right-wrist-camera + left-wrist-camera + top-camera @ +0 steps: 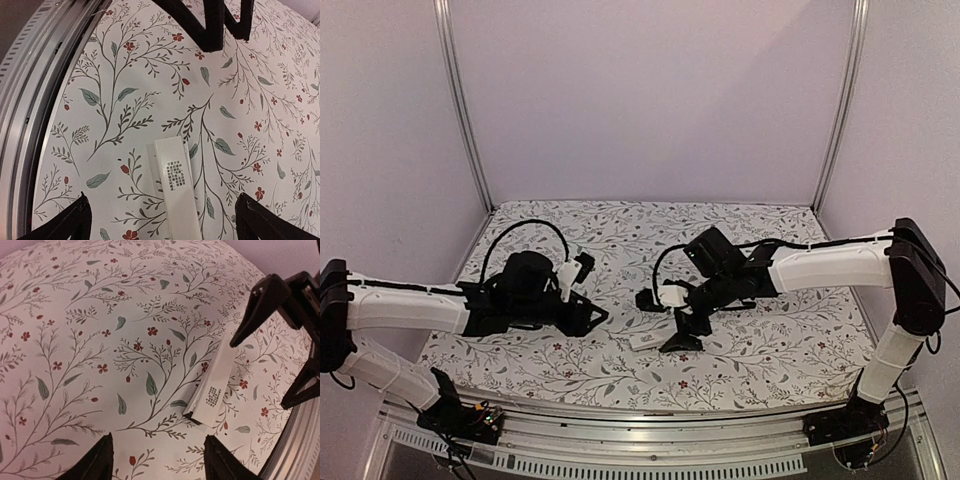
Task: Load the batteries into the remote control
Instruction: Hold the remote control without the battery cover at the center of the board.
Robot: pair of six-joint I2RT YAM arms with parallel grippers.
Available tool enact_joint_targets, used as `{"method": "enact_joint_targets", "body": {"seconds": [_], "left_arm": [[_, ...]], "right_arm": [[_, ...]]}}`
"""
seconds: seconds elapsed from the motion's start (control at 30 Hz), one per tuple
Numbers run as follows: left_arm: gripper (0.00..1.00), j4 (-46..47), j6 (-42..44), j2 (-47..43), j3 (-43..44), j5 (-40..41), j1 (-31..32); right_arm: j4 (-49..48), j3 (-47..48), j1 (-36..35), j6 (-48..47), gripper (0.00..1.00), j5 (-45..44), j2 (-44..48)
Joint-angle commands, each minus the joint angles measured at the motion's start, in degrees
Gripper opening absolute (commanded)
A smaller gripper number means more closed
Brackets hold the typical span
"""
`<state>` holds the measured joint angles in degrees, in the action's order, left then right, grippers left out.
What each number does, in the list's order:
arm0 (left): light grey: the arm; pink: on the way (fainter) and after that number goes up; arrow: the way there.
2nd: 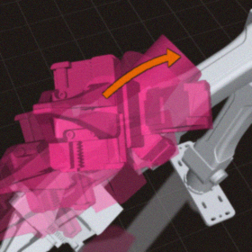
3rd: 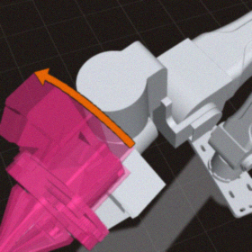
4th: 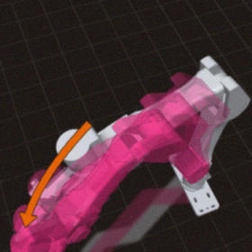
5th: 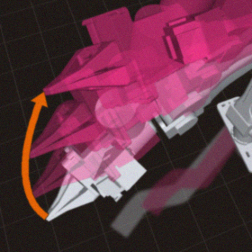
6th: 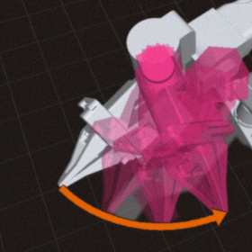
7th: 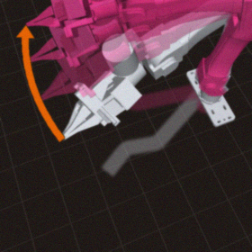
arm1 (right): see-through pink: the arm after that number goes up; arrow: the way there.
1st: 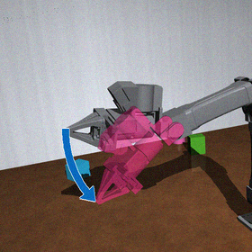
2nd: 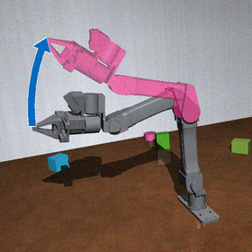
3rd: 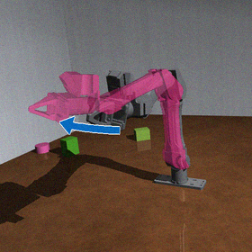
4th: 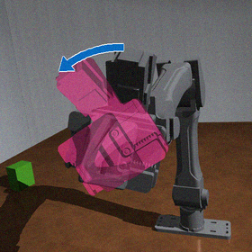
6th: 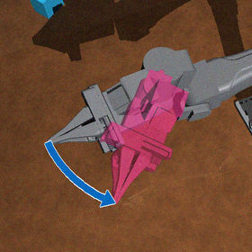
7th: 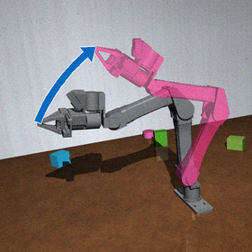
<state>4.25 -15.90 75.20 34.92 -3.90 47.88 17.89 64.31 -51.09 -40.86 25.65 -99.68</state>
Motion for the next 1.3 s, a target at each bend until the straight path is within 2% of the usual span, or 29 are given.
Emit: {"method": "enact_joint_targets", "body": {"seconds": [0.0,0.2,0.63,0.77,0.87,1.07,1.27], "left_arm": [[0.56,12.82,-14.58,-3.3,-8.43,3.73,0.17],[0.53,15.25,-15.77,-0.57,-10.46,6.14,1.51],[0.47,15.8,-10.71,11.44,-5.69,7.05,6.4],[0.47,14.85,-9.26,13.84,-3.86,7.12,7.91],[0.47,14.14,-9.13,14.84,-3.15,7.44,8.03],[0.47,13.8,-8.9,14.88,-3.33,7.77,8.04],[0.47,13.53,-8.7,16.33,-2.39,6.79,8.19]], "right_arm": [[-1.75,1.86,-0.59,-13.57,0.99,-4.71,-2.61],[8.36,8.56,-2.33,-16.59,0.94,-5.0,-9.54],[7.31,10.48,-2.61,-12.47,0.81,-7.59,-15.52],[6.9,10.72,-2.68,-11.51,0.71,-8.61,-16.39],[6.9,10.68,-2.61,-10.5,0.59,-8.75,-16.36],[6.86,9.74,-2.64,-8.0,0.44,-10.59,-15.25],[5.98,8.8,-2.67,-7.19,0.35,-11.68,-13.93]]}}
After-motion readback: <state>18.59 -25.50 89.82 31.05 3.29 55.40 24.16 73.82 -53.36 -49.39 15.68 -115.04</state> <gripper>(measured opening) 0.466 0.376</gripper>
